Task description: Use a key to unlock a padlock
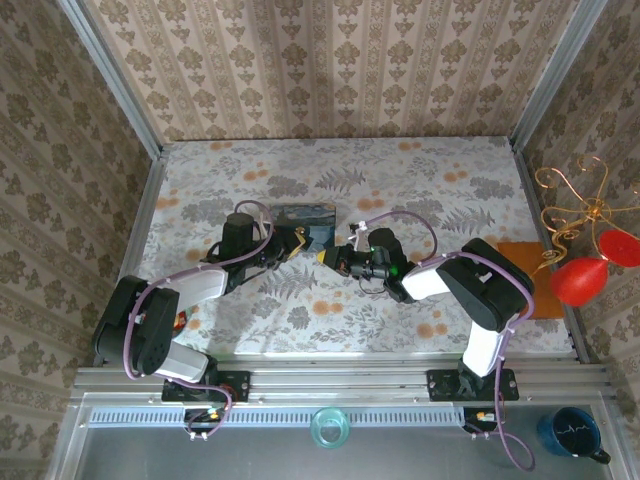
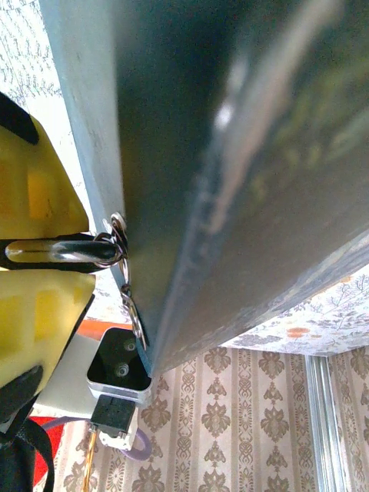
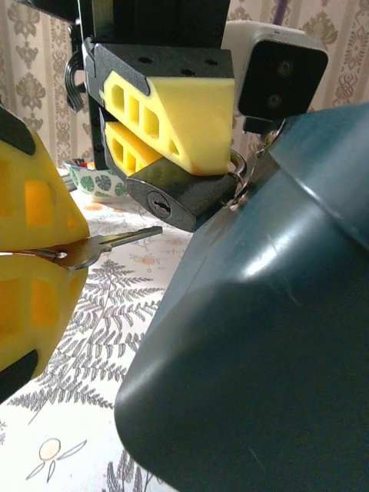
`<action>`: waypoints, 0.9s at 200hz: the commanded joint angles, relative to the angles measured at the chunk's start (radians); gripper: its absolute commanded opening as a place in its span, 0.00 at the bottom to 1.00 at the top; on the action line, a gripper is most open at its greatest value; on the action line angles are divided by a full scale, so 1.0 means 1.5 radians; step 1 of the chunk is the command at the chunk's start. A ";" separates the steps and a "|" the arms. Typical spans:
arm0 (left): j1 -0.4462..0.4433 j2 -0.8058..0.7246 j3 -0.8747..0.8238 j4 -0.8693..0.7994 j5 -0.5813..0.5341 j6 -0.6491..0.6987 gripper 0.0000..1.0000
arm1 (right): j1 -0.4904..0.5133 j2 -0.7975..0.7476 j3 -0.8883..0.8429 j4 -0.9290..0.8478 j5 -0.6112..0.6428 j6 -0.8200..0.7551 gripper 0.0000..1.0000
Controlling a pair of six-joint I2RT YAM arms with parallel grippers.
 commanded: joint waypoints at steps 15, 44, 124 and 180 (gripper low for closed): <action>0.000 -0.024 -0.004 0.051 0.023 -0.006 0.10 | -0.005 0.019 0.007 0.043 -0.031 0.013 0.00; -0.004 -0.023 -0.004 0.053 0.023 -0.009 0.10 | -0.005 0.027 0.011 0.056 -0.038 0.017 0.00; -0.006 -0.023 -0.008 0.052 0.019 -0.011 0.09 | -0.016 0.050 -0.011 0.132 -0.030 0.027 0.00; -0.008 -0.021 -0.006 0.052 0.021 -0.013 0.10 | -0.017 0.059 -0.010 0.157 -0.035 0.033 0.00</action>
